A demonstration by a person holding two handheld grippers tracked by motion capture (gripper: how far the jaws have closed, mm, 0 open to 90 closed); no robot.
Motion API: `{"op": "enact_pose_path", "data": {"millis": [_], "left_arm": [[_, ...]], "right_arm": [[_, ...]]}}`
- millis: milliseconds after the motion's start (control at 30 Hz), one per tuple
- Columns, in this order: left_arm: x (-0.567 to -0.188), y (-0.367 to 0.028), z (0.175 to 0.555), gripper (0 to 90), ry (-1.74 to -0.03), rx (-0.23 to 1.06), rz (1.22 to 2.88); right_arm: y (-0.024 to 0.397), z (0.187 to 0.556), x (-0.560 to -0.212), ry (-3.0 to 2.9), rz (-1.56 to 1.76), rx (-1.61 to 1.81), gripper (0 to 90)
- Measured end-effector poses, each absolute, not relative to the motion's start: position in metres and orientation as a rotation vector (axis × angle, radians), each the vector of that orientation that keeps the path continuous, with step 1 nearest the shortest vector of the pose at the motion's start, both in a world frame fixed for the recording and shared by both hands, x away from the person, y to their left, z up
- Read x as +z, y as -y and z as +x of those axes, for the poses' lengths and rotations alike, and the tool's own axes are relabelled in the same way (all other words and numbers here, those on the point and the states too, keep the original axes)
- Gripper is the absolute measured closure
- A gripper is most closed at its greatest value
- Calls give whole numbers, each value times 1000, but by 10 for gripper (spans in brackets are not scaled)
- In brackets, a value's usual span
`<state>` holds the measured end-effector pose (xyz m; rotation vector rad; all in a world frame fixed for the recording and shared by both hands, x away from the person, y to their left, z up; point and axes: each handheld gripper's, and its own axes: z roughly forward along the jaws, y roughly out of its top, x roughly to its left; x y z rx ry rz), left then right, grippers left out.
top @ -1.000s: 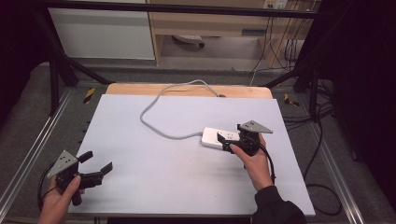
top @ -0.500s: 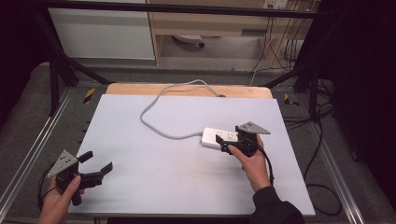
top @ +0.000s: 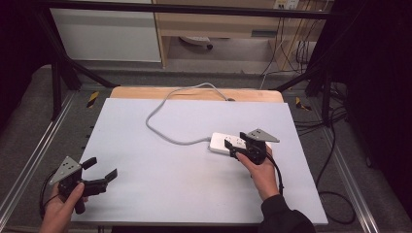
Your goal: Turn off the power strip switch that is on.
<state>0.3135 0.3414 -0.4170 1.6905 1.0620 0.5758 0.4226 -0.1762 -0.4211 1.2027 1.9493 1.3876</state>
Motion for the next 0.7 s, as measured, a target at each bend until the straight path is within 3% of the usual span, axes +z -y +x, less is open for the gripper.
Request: {"op": "enact_pose_path", "data": {"millis": [500, 700], "left_arm": [[-417, -341, 313, 56, -1060, 578, 1697], [-417, -341, 313, 56, -1059, 578, 1698]], "right_arm": [[175, 422, -425, -1954, 1197, 1369, 389], [177, 421, -426, -1944, 1194, 1344, 502]]}}
